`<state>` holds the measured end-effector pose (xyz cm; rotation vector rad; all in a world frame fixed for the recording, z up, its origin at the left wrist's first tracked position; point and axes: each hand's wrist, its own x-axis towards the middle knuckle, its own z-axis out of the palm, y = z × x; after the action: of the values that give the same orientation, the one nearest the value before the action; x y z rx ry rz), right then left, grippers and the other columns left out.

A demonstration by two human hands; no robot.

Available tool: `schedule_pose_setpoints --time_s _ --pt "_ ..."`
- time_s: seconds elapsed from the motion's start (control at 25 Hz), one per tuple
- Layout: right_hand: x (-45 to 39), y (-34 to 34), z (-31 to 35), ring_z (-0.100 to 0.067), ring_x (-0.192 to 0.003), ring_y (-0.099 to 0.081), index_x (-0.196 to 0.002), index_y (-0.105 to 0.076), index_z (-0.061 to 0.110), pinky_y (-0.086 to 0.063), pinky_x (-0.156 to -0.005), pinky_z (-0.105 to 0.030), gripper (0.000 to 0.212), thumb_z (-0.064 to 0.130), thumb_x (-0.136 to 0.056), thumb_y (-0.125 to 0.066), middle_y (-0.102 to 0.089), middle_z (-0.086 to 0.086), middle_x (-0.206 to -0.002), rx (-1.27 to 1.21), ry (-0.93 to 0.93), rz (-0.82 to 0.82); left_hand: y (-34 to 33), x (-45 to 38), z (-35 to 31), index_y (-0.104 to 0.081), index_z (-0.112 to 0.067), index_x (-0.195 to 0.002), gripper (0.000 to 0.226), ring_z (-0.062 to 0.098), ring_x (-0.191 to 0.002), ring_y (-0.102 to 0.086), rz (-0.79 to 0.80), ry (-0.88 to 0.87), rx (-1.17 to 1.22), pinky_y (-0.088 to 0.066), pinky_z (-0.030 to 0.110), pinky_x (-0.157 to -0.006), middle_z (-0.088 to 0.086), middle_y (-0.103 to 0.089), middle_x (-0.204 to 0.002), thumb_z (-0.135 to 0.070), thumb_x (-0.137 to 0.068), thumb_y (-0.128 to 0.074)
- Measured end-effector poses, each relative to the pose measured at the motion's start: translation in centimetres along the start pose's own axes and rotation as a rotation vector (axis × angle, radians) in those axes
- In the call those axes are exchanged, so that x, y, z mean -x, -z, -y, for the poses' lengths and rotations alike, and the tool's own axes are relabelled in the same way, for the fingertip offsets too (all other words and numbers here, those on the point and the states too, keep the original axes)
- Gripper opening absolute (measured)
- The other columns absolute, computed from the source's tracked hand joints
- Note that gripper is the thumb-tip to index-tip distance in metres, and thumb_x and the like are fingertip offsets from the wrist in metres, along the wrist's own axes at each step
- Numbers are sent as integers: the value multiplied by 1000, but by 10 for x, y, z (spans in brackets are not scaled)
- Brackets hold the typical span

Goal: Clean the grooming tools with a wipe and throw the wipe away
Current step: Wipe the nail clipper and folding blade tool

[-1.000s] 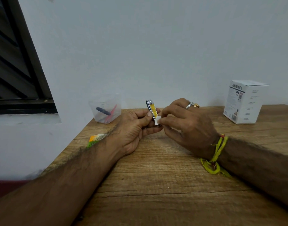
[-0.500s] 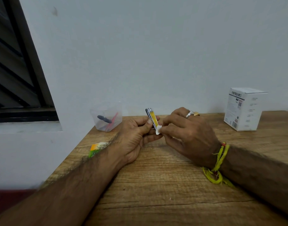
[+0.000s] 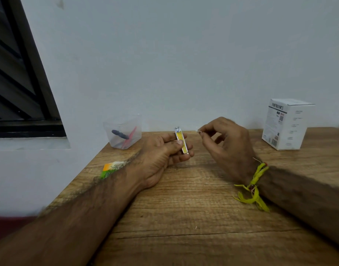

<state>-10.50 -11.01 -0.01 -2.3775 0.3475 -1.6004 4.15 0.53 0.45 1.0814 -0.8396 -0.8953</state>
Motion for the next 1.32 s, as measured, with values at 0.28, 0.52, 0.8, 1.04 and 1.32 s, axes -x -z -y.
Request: schedule_pose_setpoints --time_s 0.28,0.52,0.8,1.04,1.32 --pt "3 -8 9 -19 -81 -72 -89 -72 11 -61 -59 -33 4 13 -91 -69 -73 -4 -81 -371 -415 15 -1 0 4 -66 5 -115 23 26 -74 -75 -18 -92 -93 -60 24 -62 18 -76 -87 4 -93 -64" --pt "5 -13 20 -22 -74 -75 -90 -70 9 -58 -60 -29 3 8 -92 -68 -76 -11 -79 -638 -540 100 -2 1 5 -66 6 -113 25 19 -71 -75 -57 -158 -56 -58 20 -60 14 -77 -82 7 -88 -68" --pt "5 -13 25 -22 -75 -75 -90 -68 9 -59 -65 -28 4 7 -93 -66 -77 -11 -81 -703 -563 121 -4 4 5 -73 -2 -106 25 17 -71 -74 -21 -190 -157 -61 23 -67 10 -77 -84 6 -82 -75" --pt "1 -11 23 -23 -83 -75 -90 -67 9 -60 -62 -29 5 9 -94 -65 -77 -11 -84 -727 -714 51 -2 -4 8 -64 -5 -114 20 17 -78 -75 -147 -199 -98 -61 24 -66 12 -77 -90 0 -95 -63" --pt "-2 -10 20 -19 -75 -72 -92 -67 8 -57 -57 -28 4 10 -95 -64 -76 -11 -83 -799 -858 56 2 -3 8 -65 -4 -110 21 19 -90 -75 -74 -207 -79 -62 27 -77 16 -76 -101 9 -94 -60"
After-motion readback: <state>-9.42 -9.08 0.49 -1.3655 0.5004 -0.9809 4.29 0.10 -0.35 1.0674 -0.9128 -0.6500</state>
